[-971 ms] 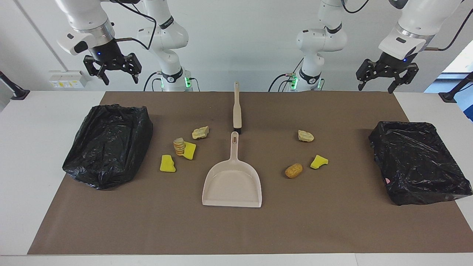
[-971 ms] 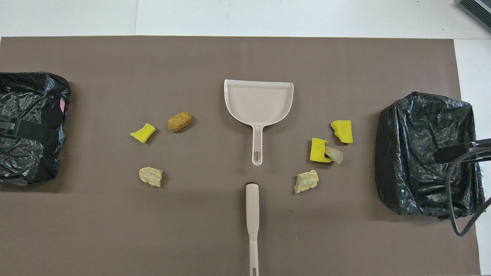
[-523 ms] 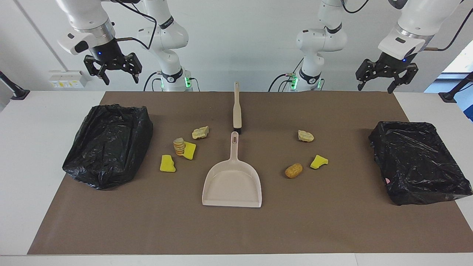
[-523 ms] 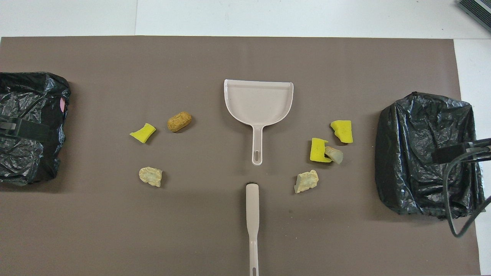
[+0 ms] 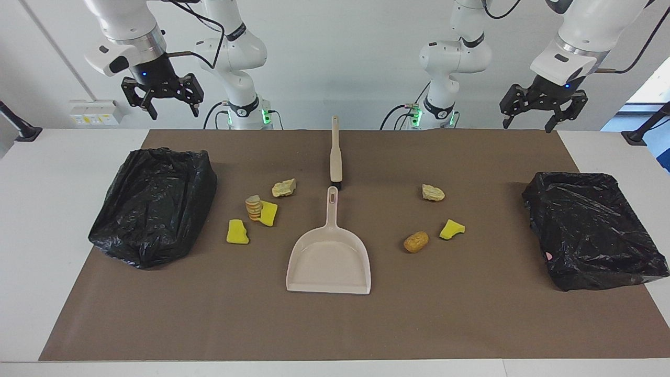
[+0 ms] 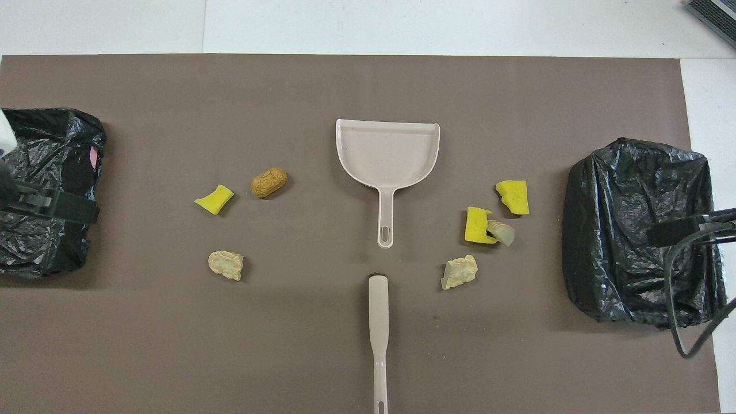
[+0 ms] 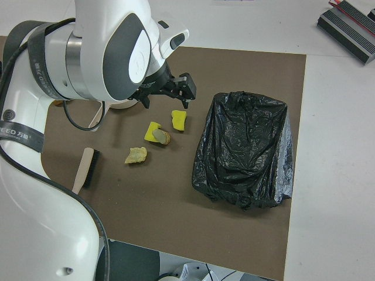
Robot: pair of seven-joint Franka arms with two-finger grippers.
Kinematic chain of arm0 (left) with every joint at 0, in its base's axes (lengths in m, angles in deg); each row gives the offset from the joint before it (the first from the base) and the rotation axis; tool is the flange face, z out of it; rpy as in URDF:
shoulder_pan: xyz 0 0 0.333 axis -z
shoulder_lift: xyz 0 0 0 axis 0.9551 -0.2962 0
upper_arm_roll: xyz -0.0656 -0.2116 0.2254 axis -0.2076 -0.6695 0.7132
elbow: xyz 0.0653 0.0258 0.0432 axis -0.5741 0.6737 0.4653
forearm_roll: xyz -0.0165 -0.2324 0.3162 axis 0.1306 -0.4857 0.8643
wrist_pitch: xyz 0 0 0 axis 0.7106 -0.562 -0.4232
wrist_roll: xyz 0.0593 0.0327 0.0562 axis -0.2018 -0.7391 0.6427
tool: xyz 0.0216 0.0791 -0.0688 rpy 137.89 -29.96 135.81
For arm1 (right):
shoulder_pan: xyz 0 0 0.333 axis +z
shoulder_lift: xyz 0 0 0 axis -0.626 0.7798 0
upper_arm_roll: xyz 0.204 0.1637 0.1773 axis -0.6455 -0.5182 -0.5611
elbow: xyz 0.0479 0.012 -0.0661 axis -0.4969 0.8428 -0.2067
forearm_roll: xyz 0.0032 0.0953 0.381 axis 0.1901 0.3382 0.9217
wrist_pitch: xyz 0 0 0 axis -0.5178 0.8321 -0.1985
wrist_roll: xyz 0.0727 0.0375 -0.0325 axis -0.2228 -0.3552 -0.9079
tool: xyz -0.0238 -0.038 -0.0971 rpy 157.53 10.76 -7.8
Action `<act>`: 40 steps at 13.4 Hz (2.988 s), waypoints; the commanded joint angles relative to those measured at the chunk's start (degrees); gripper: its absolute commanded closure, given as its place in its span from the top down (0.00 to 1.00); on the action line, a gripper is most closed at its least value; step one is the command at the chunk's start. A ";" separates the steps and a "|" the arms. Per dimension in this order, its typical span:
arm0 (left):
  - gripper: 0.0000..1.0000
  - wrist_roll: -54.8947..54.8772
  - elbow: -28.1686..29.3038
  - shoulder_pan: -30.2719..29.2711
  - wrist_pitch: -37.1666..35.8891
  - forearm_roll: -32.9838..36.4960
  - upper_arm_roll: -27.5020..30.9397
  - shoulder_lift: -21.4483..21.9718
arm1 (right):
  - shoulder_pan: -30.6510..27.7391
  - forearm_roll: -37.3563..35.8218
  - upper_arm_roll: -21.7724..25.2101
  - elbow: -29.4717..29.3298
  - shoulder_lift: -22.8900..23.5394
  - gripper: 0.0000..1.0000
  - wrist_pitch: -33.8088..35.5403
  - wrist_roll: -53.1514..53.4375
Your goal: Sweep and dump trash in bin
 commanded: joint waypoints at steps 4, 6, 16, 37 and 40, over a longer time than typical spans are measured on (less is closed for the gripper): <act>1.00 5.34 12.85 0.04 4.55 -0.39 -7.00 6.81 | -0.53 0.59 -0.09 1.14 -1.12 1.00 -0.04 -1.60; 1.00 7.27 17.15 0.13 7.63 -0.73 -10.86 8.22 | -0.62 0.68 -0.09 1.14 -1.12 1.00 -0.04 -1.60; 1.00 23.70 29.12 0.22 18.96 -7.42 -28.10 9.72 | -0.62 0.68 -0.09 1.14 -1.12 1.00 0.22 -1.51; 1.00 50.70 42.40 0.31 44.99 -9.09 -54.04 -0.65 | -0.79 0.68 0.09 1.85 -1.64 1.00 0.31 -1.69; 0.98 52.54 42.66 0.65 45.08 -9.09 -54.21 -2.14 | -0.80 0.59 0.35 2.81 -1.91 1.00 -0.30 -1.78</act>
